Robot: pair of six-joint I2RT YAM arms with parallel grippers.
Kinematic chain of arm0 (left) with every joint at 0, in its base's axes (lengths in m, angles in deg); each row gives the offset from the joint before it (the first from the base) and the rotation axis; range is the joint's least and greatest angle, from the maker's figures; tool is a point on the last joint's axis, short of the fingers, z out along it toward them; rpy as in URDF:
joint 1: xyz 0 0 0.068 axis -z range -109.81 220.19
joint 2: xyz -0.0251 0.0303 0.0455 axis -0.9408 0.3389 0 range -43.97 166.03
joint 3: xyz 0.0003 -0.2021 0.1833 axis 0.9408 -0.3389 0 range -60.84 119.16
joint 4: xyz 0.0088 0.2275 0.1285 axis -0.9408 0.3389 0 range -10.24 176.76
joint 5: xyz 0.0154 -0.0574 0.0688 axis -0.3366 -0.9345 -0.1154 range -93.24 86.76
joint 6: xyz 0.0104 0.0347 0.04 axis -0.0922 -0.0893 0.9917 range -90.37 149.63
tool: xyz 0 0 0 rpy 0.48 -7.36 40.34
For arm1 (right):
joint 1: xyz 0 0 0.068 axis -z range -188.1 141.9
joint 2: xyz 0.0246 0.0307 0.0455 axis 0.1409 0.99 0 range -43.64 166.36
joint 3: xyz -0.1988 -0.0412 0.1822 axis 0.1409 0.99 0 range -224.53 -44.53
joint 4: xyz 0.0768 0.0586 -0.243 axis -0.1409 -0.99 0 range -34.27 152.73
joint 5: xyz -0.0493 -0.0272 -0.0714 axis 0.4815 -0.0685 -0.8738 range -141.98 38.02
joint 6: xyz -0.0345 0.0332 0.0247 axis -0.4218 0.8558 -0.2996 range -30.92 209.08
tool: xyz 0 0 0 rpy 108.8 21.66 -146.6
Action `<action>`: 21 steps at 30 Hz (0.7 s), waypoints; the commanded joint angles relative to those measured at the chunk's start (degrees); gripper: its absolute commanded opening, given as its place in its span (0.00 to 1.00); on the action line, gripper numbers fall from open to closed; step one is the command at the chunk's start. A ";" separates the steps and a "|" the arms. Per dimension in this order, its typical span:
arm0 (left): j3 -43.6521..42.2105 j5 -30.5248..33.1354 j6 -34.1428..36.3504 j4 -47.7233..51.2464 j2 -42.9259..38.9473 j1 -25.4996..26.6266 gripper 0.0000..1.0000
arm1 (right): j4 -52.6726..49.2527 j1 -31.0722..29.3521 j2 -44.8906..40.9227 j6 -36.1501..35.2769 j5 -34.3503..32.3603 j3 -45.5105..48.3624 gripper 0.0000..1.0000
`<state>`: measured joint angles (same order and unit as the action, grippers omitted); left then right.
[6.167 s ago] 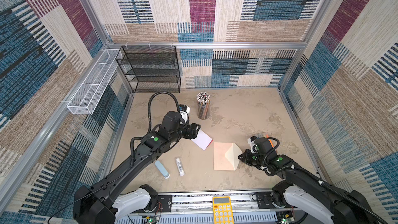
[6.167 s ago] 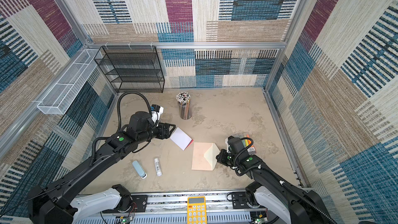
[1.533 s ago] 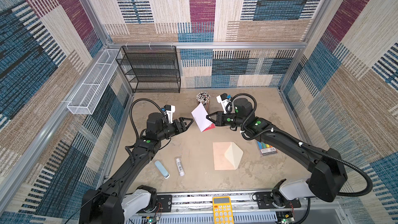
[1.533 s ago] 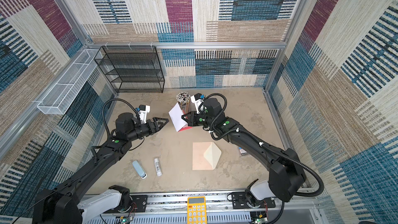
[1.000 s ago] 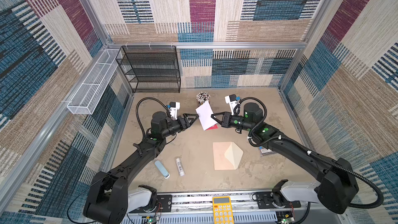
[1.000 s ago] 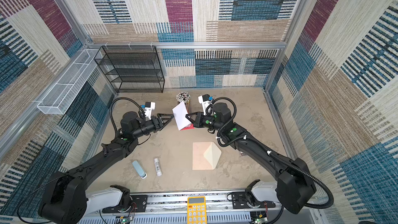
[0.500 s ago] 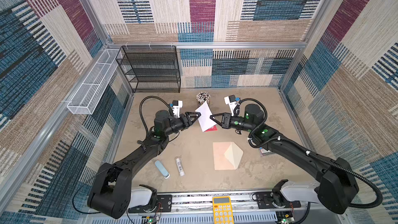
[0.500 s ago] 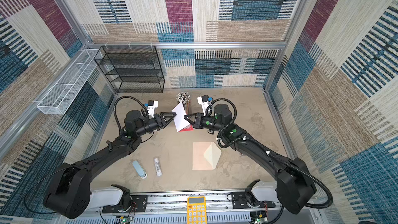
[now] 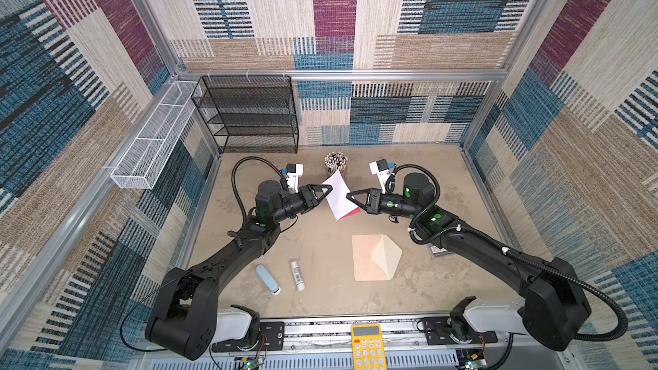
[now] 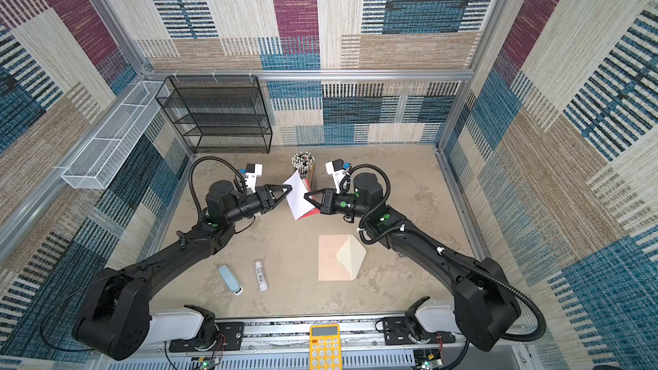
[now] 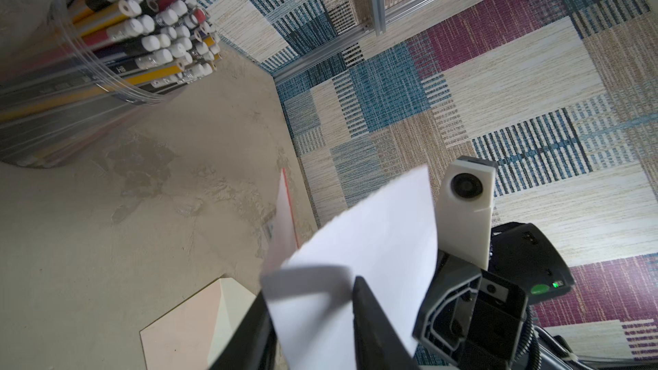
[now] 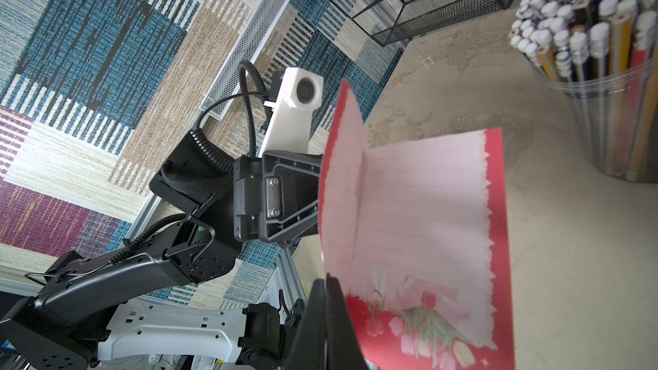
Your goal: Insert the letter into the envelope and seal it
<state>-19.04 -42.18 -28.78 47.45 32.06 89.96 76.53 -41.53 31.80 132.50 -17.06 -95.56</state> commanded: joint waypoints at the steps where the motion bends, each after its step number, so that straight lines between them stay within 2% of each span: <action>1: 0.47 -0.44 0.43 -1.87 -0.53 0.00 0.30 | 0.36 0.20 0.07 -0.61 0.26 0.48 0.03; 5: 0.39 -0.22 1.44 -0.29 -1.29 0.01 0.23 | 0.09 0.82 -0.20 -0.70 0.12 1.40 0.05; 9: 0.24 0.07 2.31 0.88 -1.89 -0.01 0.11 | -0.57 1.11 -0.38 -0.96 0.18 2.11 0.11; 11: 0.22 0.09 2.67 1.46 -2.06 0.01 0.01 | -1.41 1.09 -0.54 -1.46 0.15 2.25 0.22; 15: 0.22 -0.58 3.76 2.38 -2.35 0.00 0.00 | -4.85 1.56 -1.76 -3.95 -0.61 2.41 0.53; 21: 1.10 -7.40 7.46 3.70 -1.42 -0.56 0.00 | -9.34 3.69 -5.09 -8.36 -0.51 3.97 0.78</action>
<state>-18.62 -44.71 -24.52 51.29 30.02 89.61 69.45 -38.47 27.78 127.23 -17.76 -92.13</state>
